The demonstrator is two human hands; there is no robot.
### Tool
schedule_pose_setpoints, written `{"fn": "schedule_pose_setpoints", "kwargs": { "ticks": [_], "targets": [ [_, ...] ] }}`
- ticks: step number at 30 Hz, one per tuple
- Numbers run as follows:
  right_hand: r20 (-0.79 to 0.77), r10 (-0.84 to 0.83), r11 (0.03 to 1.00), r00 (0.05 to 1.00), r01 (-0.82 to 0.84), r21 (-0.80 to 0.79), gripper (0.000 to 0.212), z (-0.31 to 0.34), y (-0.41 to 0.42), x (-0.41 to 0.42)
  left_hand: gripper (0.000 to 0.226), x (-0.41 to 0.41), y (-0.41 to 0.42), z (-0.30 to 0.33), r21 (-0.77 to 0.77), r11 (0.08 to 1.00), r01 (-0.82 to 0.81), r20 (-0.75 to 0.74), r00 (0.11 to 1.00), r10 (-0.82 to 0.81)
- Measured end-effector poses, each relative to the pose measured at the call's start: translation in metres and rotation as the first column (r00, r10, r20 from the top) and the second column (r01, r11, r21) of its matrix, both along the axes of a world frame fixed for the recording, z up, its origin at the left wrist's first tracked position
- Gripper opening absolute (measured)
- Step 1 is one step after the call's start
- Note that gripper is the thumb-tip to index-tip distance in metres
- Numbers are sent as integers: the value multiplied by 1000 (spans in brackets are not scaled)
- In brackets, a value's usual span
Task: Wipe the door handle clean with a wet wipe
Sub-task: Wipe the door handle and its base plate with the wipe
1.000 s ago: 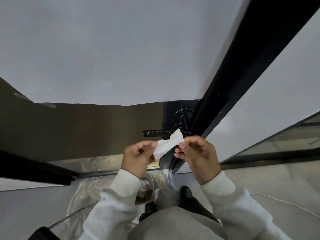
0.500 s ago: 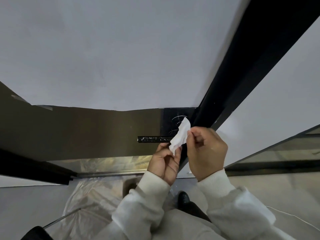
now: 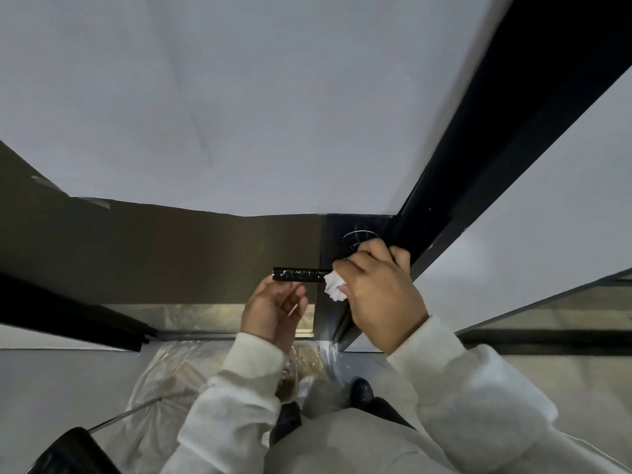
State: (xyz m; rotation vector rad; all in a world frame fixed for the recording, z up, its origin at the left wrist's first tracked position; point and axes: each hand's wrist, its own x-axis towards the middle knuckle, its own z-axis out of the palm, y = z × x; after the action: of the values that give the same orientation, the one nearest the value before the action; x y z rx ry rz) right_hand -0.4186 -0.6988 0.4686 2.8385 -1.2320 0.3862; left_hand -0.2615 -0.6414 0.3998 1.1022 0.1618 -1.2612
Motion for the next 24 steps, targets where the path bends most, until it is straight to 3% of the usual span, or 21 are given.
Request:
{"fn": "schedule_pose_setpoints", "kwargs": {
  "ticks": [2,4,6,8,10,14,17,20,22,24],
  "targets": [
    [-102,23,998,994,-17,65,19,14,-3,15,30,14,5,10,-77,997,20,135,991,-9],
    [-213,59,987,975,-25,157,19,26,1,31,37,24,9,23,-100,992,73,376,926,-30],
    [-244,95,976,965,-42,212,25,35,5,46,40,33,13,32,-80,988,133,671,740,-46],
    [-217,114,967,970,-58,250,28,39,11,64,41,38,17,39,-33,980,199,851,520,-77],
    [-157,149,957,976,-102,271,29,41,19,82,34,43,21,45,-23,974,226,902,424,-77],
    [-11,283,940,959,-275,202,31,31,25,100,18,64,30,48,-29,986,164,910,412,-42],
    [309,300,922,903,-358,151,35,18,24,83,26,68,29,52,6,974,226,926,367,-91],
    [671,73,992,738,-125,30,29,4,22,39,22,52,24,56,61,945,322,958,248,-146],
    [737,-132,986,663,161,31,25,-8,16,11,16,40,18,56,106,912,396,977,127,-169],
    [756,-292,941,586,319,116,18,-20,12,1,16,31,13,57,183,875,448,980,-10,-200]
  ]
}}
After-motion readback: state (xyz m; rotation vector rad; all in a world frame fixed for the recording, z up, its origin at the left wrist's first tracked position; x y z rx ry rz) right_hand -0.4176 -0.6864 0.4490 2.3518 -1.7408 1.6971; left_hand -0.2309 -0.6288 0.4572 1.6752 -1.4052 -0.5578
